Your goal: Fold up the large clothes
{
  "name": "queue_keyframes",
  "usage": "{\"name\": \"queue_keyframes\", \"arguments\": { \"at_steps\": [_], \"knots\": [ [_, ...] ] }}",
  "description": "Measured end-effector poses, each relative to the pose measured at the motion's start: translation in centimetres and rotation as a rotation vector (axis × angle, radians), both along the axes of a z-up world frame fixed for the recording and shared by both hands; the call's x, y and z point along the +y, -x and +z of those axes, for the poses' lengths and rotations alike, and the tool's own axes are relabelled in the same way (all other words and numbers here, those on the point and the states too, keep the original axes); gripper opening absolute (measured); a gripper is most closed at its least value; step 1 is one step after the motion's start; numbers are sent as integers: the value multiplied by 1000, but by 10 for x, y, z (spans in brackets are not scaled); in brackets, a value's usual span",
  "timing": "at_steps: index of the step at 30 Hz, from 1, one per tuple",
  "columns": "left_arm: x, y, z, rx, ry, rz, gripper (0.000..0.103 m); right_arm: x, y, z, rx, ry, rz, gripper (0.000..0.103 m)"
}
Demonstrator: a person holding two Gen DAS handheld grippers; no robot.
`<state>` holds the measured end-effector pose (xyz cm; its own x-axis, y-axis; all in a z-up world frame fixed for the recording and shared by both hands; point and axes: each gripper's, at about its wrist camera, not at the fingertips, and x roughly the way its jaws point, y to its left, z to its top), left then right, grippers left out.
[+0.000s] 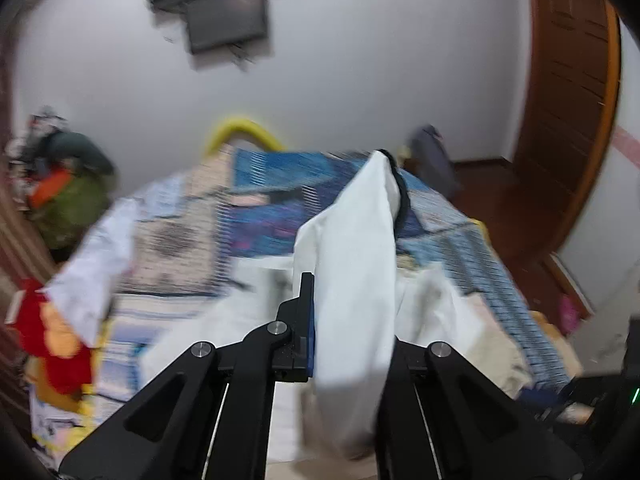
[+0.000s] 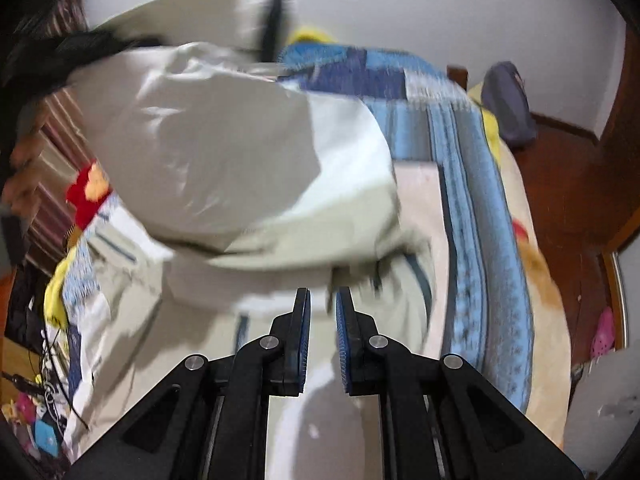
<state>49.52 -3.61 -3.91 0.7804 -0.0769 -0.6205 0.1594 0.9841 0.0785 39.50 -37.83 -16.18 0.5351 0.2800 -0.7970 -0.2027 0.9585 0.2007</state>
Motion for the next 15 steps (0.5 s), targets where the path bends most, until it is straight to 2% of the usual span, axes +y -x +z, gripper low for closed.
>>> {"name": "queue_keyframes", "arguments": {
  "at_steps": [3,6,8,10,11,13,14,15],
  "knots": [
    [43,16,-1,4,22,74,5,18,-19,10,-40,30,2,9],
    [84,24,-23,73,49,158,7,41,-42,7,-53,79,6,9],
    [104,26,-44,136,22,190,18,54,-57,-4,-24,114,19,9],
    [123,28,-65,186,-6,219,40,66,-71,-22,30,154,35,9],
    [130,30,-72,200,-10,223,45,72,-77,-35,65,180,43,9],
    [150,37,-79,188,-10,235,56,79,-86,-58,116,249,41,9],
    [160,41,-80,174,-13,245,60,81,-88,-65,122,270,43,9],
    [172,45,-79,157,-17,257,68,83,-89,-70,116,280,50,9]
  ]
}}
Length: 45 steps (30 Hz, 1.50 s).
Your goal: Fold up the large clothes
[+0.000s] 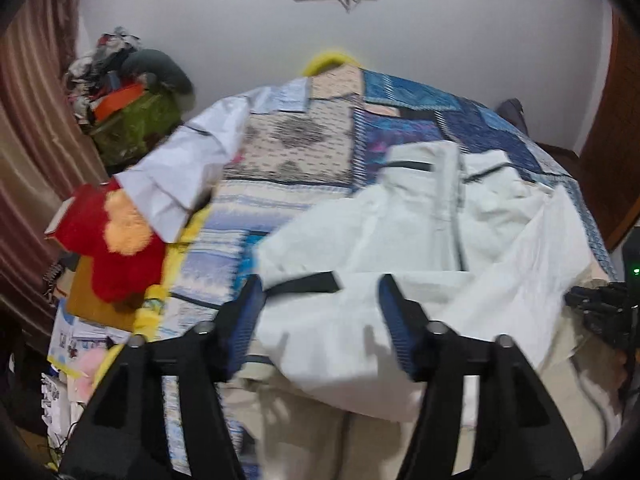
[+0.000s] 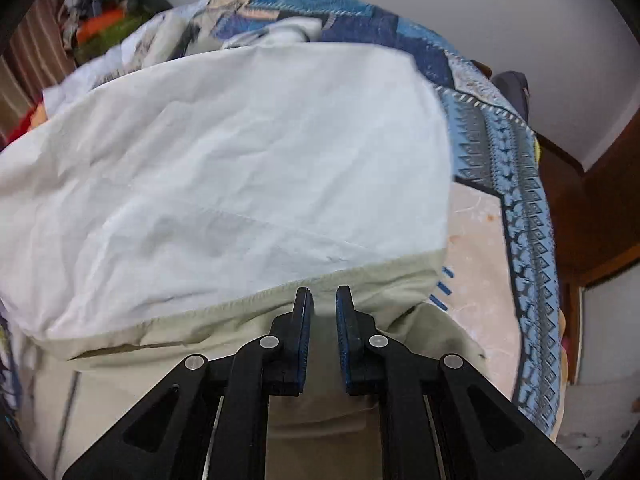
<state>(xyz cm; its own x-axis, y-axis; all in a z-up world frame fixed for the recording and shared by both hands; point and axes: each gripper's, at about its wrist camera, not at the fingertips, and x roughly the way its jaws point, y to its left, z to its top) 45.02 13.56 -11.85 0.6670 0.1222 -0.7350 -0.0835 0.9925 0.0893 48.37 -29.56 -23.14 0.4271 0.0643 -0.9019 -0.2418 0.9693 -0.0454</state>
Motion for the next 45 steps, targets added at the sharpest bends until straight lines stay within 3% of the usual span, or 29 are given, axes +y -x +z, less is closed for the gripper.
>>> {"name": "queue_keyframes", "arguments": {
  "at_steps": [3,10,13,17,20,25,30,34,36,39,42,45],
  "knots": [
    [35,14,-4,-33,3,26,82,1,-1,-2,-3,5,-17,9],
    [104,38,-50,38,47,71,82,-5,-6,-4,11,-46,-65,9],
    [103,45,-74,90,27,23,82,-3,-6,-6,0,-38,-68,9],
    [68,46,-95,116,-23,-121,82,3,-4,-8,-24,-7,-73,9],
    [44,34,-91,74,-54,-175,82,7,-1,-7,-36,8,-85,9],
    [15,-18,-76,29,-105,-202,89,6,-2,-7,-34,3,-88,9],
    [1,-83,-74,67,-25,-191,89,0,-2,-8,-43,-31,-75,9],
    [-4,-117,-91,135,47,-134,89,-3,-1,-8,-56,-54,-67,9],
    [0,-117,-92,154,108,-117,86,-4,0,-9,-60,-60,-58,9],
    [18,-91,-72,79,192,-115,86,-9,-2,-9,-62,-80,-46,9],
    [42,-59,-44,6,179,-99,87,-12,-3,-10,-62,-105,-38,9],
    [65,-32,-31,7,108,-63,87,-15,-4,-10,-60,-127,-45,9]
  ]
}}
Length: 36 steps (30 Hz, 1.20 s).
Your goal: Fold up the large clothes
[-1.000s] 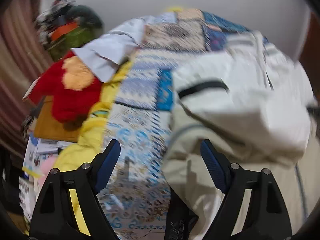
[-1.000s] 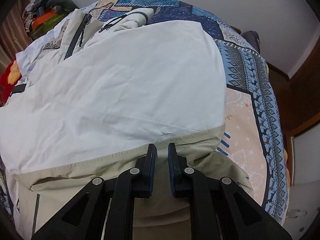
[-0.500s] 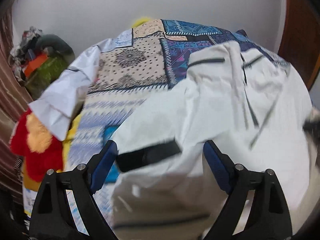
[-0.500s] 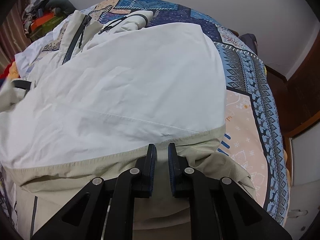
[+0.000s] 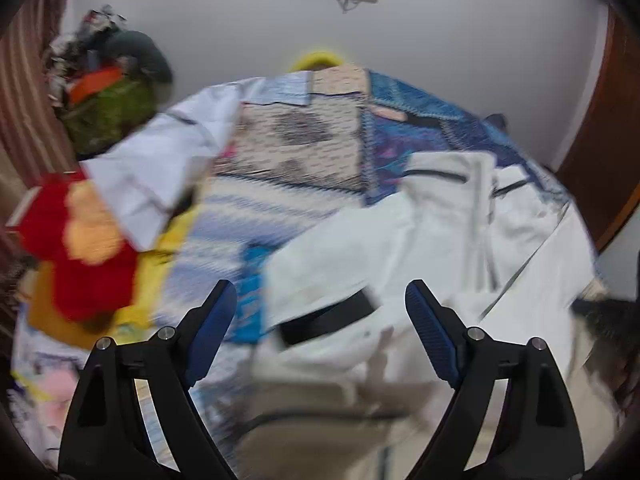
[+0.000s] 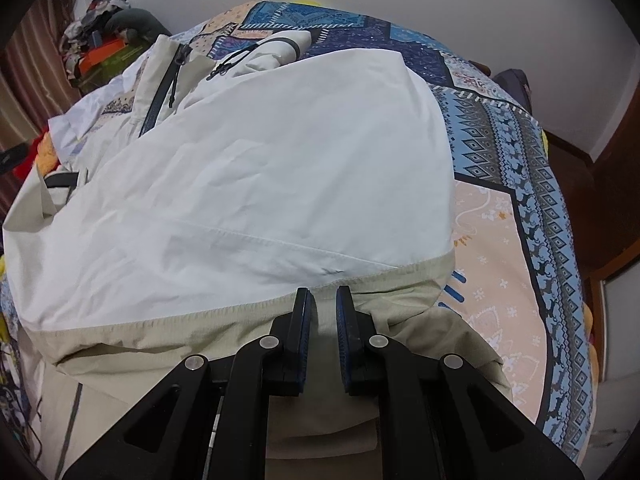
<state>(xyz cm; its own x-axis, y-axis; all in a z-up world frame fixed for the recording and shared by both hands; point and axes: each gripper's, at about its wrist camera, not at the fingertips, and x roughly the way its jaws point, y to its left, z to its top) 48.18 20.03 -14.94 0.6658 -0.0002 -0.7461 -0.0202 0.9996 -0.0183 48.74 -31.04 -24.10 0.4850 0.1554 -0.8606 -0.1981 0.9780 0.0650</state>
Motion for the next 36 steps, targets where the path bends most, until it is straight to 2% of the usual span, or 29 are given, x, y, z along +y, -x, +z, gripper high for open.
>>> {"name": "queue_keyframes", "arguments": {
  "at_steps": [2,5,9,11,14,16,18,21,22,24,26,28,31,32,34,36],
  "knots": [
    [11,20,-2,21,-71,15,87,2,2,4,6,7,-9,9],
    [24,60,-11,31,-125,10,87,15,12,21,0,-12,27,9],
    [30,99,-29,50,-141,35,87,52,32,59,-73,-65,144,9],
    [30,114,-39,58,-125,35,87,88,41,81,-111,-75,228,9],
    [25,131,-52,72,-97,15,87,145,51,96,-117,-80,364,9],
    [19,141,-59,77,-94,-3,87,188,52,83,-85,11,445,9],
    [13,151,-62,71,-101,-30,87,217,49,57,-56,124,489,9],
    [7,161,-61,46,-121,-60,87,238,30,-5,47,335,450,9],
    [7,164,-60,38,-121,-61,87,236,24,-23,75,372,439,9],
    [10,165,-61,42,-94,-55,87,231,22,-26,13,347,454,9],
    [14,163,-64,53,-55,-45,87,232,22,-26,11,354,461,9],
    [18,161,-67,61,-41,-27,87,235,25,-27,-10,401,472,9],
    [24,155,-66,62,6,-5,87,243,37,-34,-106,540,500,9],
    [25,153,-65,58,25,-5,87,244,38,-35,-119,555,503,9],
    [29,144,-58,43,80,-16,87,242,36,-32,-102,533,491,9],
    [32,127,-52,36,101,-38,87,234,28,-23,-57,474,452,9]
  ]
}}
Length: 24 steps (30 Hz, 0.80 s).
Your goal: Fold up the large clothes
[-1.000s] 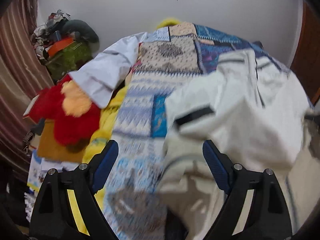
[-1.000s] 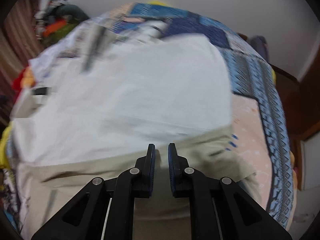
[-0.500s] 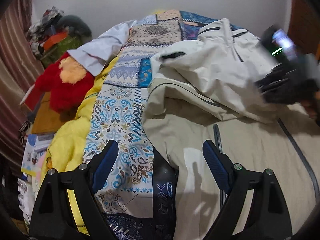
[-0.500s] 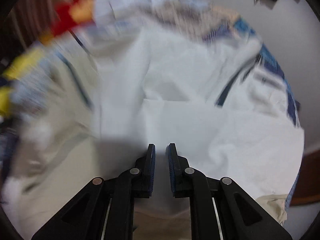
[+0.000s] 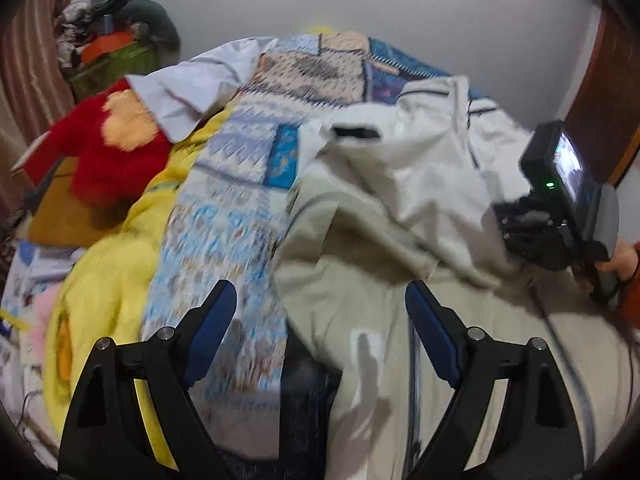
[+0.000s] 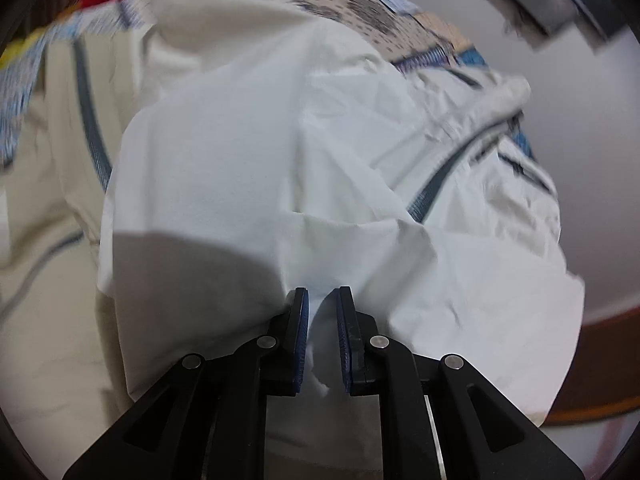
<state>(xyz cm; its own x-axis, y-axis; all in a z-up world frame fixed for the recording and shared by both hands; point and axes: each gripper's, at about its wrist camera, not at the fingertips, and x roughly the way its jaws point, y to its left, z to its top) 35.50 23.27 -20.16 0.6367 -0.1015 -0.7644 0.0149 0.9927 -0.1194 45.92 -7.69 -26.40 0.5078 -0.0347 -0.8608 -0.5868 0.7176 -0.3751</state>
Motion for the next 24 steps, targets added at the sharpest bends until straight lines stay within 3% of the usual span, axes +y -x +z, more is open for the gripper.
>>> {"name": "queue_keyframes", "arguments": {
  "at_steps": [5,9,15,17,18,19,21,24],
  "knots": [
    [-2,-61,3,6,-106,-51,87,-40,-15,36,139,-235,-128,9],
    [-28,-108,-10,7,-286,-173,87,-79,-11,50,211,-344,-164,9],
    [-89,-131,-38,-68,-579,-372,87,-131,10,60,182,-354,-202,9],
    [-107,-135,-50,-81,-629,-425,86,-151,13,60,183,-369,-242,9],
    [-114,-139,-55,-69,-639,-433,74,-160,11,59,186,-378,-264,9],
    [-120,-145,-61,-41,-631,-443,54,-165,8,58,190,-389,-283,9],
    [-125,-154,-67,11,-596,-427,34,-180,9,56,195,-407,-318,9],
    [-126,-161,-62,51,-545,-358,23,-189,18,55,182,-418,-311,9]
  ]
}}
